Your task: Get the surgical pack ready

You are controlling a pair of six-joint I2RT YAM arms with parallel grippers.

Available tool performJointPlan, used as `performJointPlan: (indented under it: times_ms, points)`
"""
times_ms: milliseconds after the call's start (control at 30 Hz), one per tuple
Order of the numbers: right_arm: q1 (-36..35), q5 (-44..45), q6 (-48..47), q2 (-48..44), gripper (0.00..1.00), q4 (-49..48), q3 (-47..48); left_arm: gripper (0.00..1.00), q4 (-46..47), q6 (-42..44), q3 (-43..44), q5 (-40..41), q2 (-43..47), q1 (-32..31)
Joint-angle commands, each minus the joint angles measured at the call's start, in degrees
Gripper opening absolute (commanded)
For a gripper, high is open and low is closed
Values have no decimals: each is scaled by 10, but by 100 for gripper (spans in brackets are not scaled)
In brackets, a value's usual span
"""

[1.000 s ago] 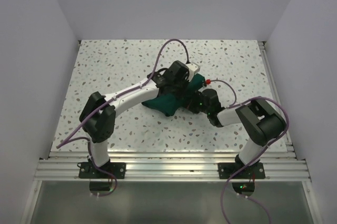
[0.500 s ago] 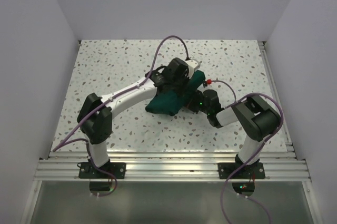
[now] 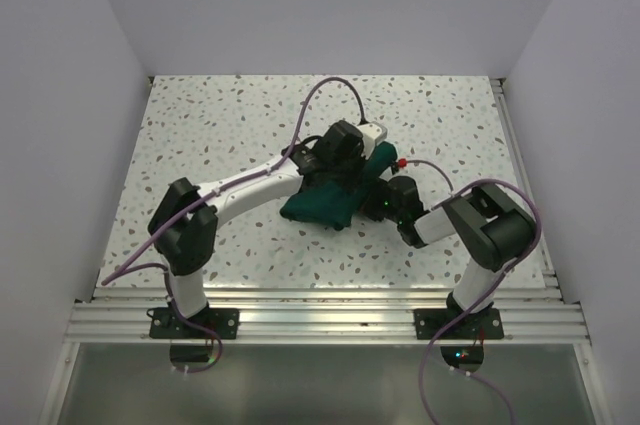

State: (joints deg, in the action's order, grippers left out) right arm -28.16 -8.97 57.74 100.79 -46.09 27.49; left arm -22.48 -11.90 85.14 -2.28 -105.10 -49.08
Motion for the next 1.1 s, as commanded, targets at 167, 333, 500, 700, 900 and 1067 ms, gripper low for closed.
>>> performJointPlan:
  times_ms: [167, 333, 500, 700, 900, 1067]
  points:
    - [6, 23, -19, -63, 0, 18, -9, 0, 94, -36, -19, -62, 6, -33]
    - [7, 27, -20, -77, 0, 26, -27, 0, 113, -44, -25, -67, 6, -43]
    - [13, 48, -32, -117, 0, 83, -38, 0, 129, -53, -38, -67, -5, -56]
    - [28, 60, -53, -178, 0, 178, -36, 0, 165, -64, -61, -62, -22, -68]
    - [62, 87, -71, -235, 0, 309, -31, 0, 186, -66, -73, -29, -43, -88]
    - [97, 122, -106, -307, 4, 416, -2, 0, 182, -66, -65, 6, -60, -109]
